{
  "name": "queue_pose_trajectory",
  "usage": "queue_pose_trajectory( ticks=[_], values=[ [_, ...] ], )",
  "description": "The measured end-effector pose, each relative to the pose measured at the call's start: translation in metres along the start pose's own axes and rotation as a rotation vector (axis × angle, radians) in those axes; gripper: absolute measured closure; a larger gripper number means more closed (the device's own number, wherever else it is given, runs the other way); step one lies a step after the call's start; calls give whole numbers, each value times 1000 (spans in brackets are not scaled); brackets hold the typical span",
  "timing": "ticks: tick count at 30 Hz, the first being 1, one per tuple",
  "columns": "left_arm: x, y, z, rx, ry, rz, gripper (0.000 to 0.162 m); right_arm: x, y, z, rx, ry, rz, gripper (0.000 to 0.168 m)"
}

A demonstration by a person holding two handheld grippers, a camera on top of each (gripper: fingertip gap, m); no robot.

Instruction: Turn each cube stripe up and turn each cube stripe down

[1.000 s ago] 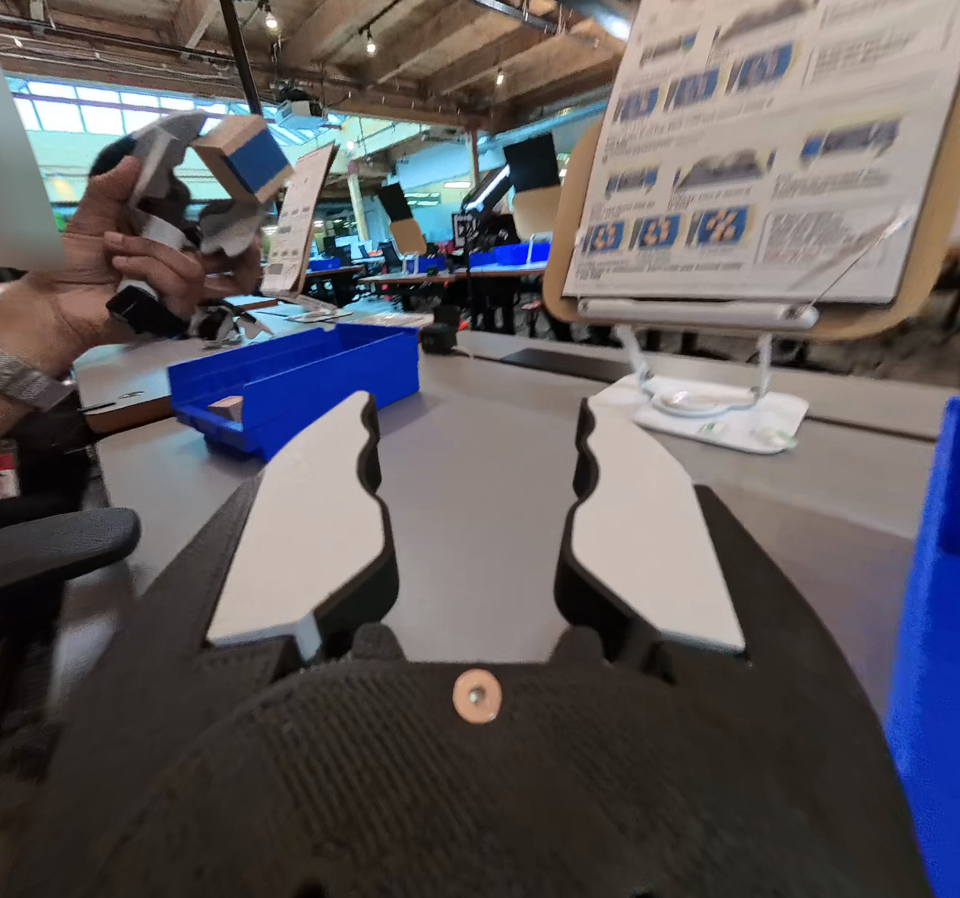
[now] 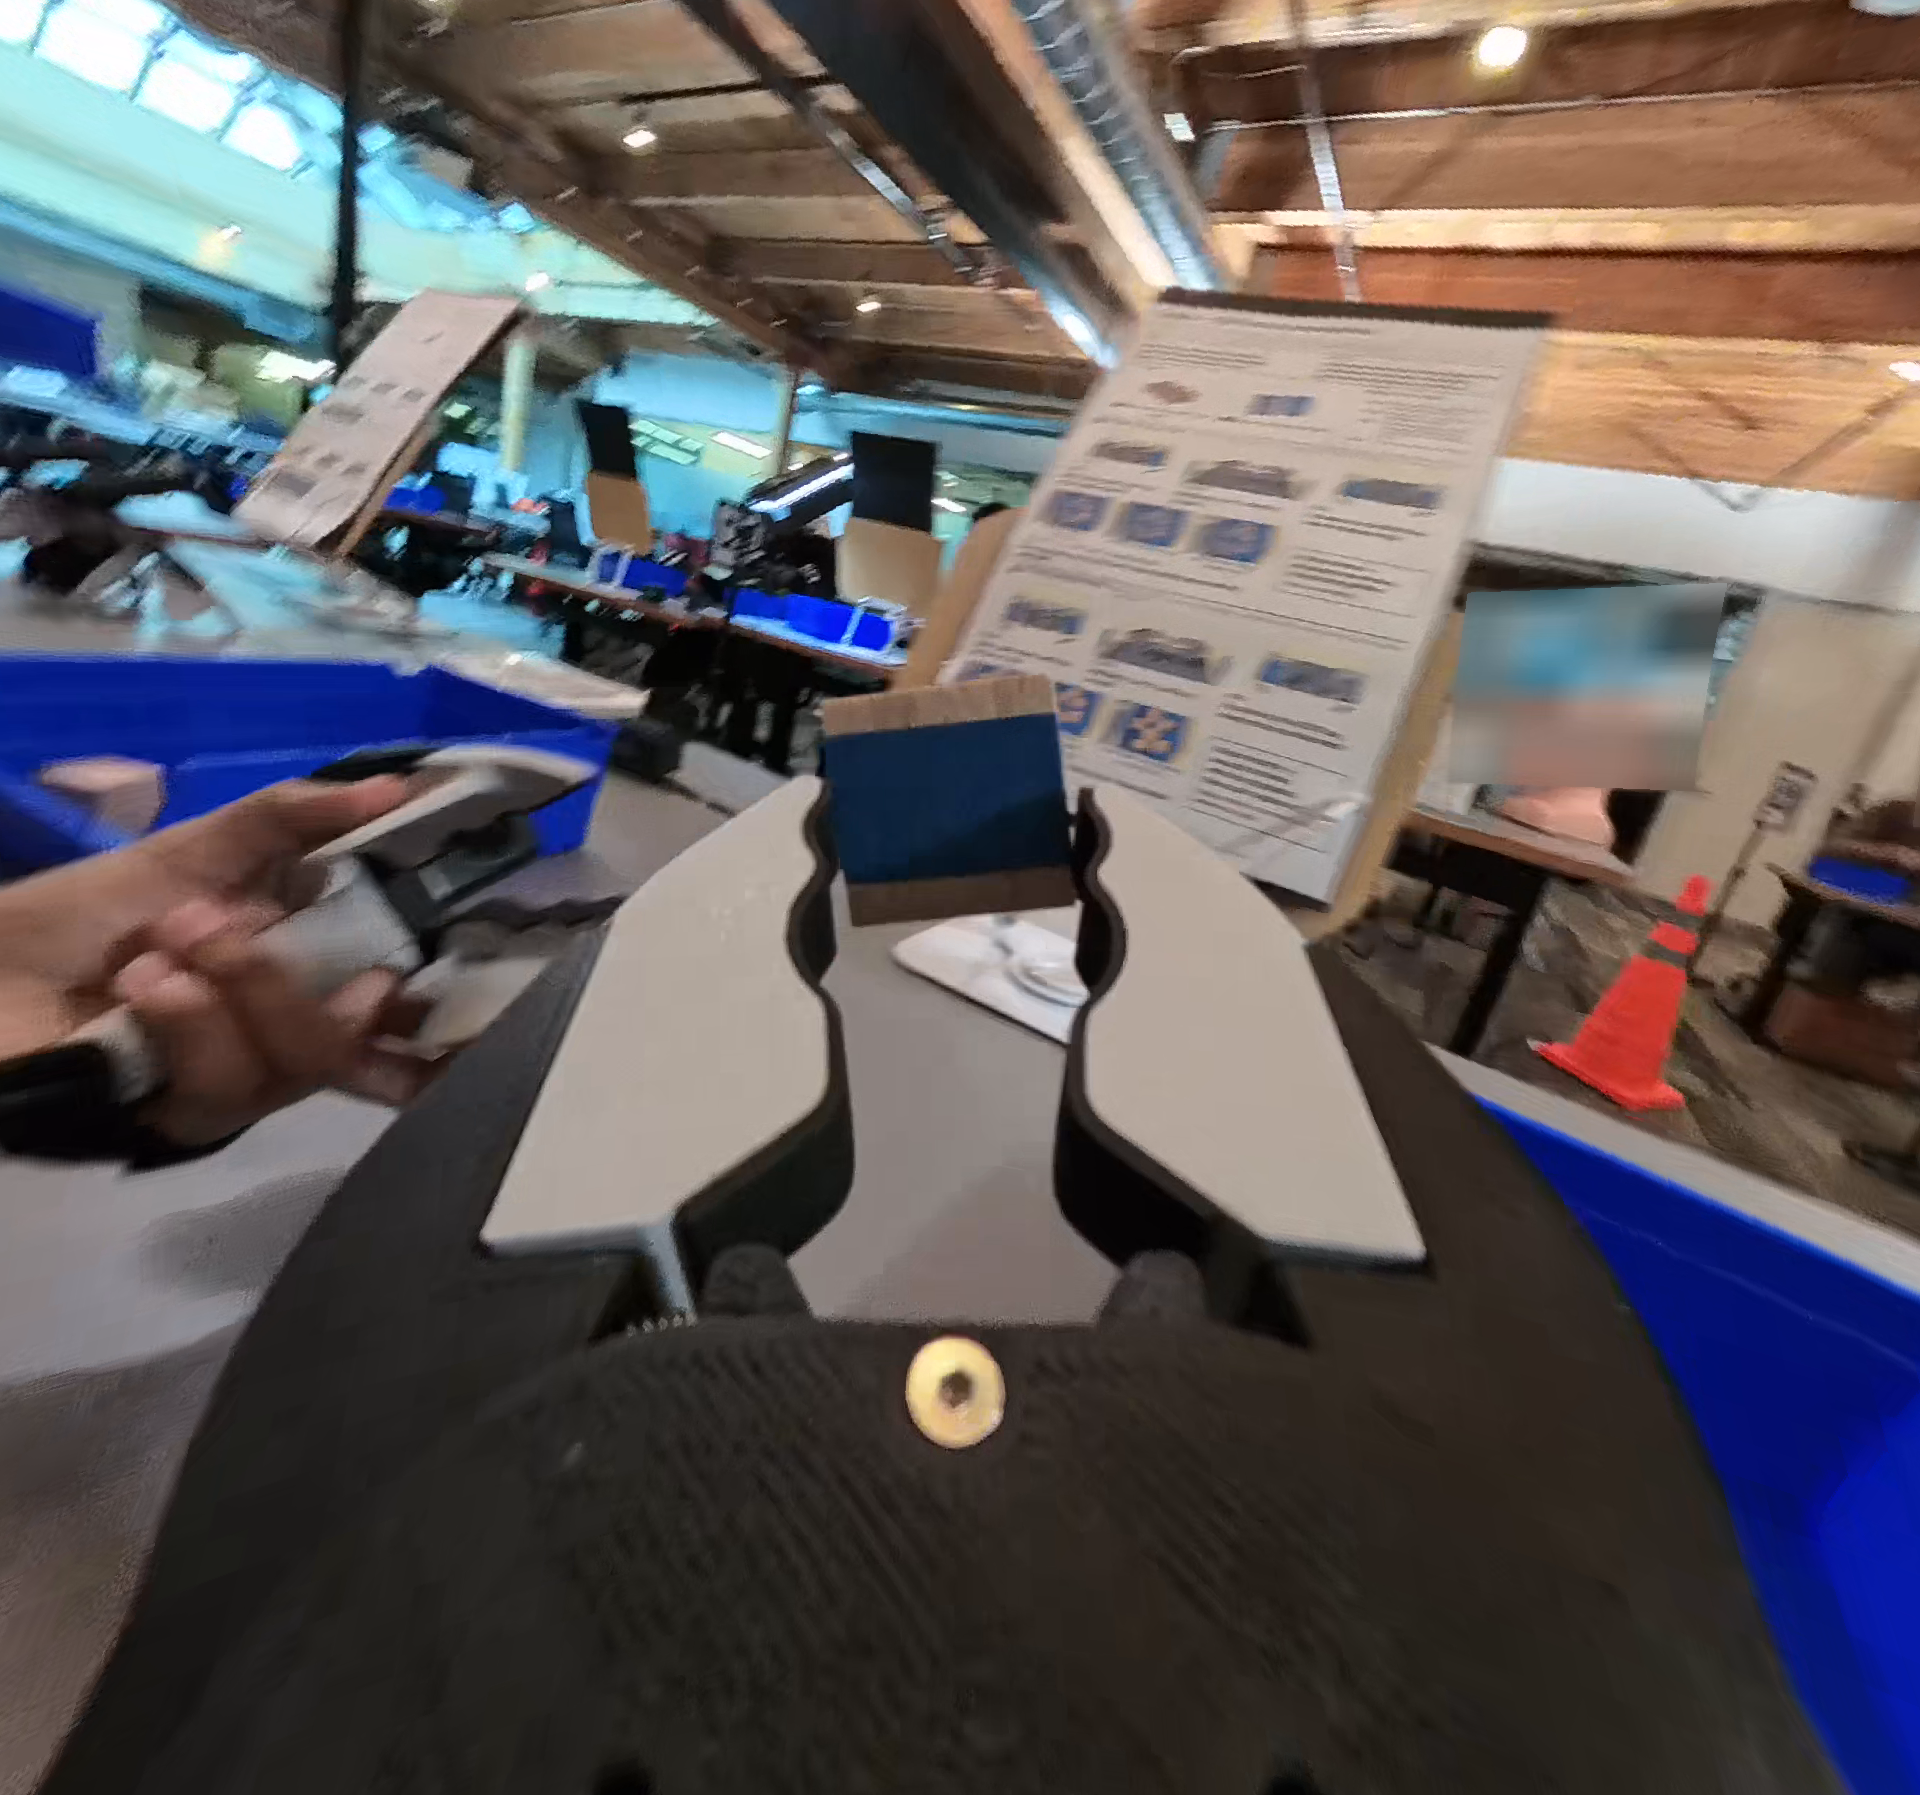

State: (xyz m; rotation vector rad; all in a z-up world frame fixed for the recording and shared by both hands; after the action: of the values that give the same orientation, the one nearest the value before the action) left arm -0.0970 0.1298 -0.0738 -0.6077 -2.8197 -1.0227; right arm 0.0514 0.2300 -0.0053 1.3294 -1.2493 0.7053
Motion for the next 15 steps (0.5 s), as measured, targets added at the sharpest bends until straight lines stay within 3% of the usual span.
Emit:
queue_pose_trajectory(
  ticks=[3,7,10,15],
  values=[
    [5,-17,-6,37,41,-33,119,-5,-5,-68,-131,131,51,124],
    [6,-40,-20,85,113,-90,119,-48,-5,-143,-298,154,251,124],
    [4,-58,-29,112,142,-128,120,-68,13,-170,-300,212,348,124],
    [-3,-86,-50,158,215,-195,121,-132,59,-192,-299,237,660,124]
  ],
)
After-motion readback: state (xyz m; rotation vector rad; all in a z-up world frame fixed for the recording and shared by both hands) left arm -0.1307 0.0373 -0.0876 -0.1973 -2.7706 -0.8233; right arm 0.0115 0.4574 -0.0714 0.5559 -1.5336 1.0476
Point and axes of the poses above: each gripper's, where its closed fingertips meet, y out along the fingers, x out of its top, z = x × y across the jaws, the point moved 4 cm from there along -y, back along the fingers, and after that the axes turned 7 degrees about -x, right-handed, at the moved point
